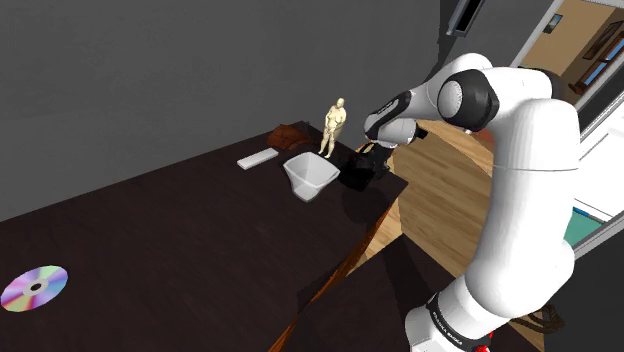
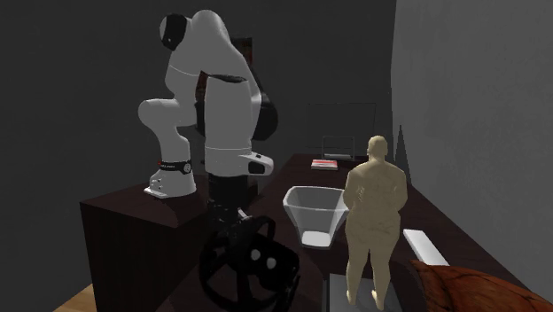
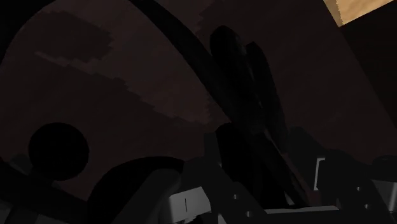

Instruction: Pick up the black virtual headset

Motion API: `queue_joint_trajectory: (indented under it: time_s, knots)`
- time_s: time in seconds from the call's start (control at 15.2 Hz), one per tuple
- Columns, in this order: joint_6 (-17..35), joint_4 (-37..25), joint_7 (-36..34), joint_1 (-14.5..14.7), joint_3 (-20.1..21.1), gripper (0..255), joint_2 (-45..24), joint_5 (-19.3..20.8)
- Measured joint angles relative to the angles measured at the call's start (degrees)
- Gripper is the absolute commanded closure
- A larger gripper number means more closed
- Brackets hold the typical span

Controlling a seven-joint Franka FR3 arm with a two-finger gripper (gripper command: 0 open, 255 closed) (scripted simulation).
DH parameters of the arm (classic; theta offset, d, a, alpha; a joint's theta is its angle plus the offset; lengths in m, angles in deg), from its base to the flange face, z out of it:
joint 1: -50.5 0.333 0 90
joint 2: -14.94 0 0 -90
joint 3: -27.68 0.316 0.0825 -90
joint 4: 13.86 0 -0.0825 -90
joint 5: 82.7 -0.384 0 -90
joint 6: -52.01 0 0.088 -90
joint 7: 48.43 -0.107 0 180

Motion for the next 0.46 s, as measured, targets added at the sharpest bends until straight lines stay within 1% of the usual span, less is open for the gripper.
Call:
queue_joint_trajectory:
  time_s: [0.46]
  knots:
    - [-3.61,-0.35,-1.23,1.08,-1.42,255,3.43,1.93]
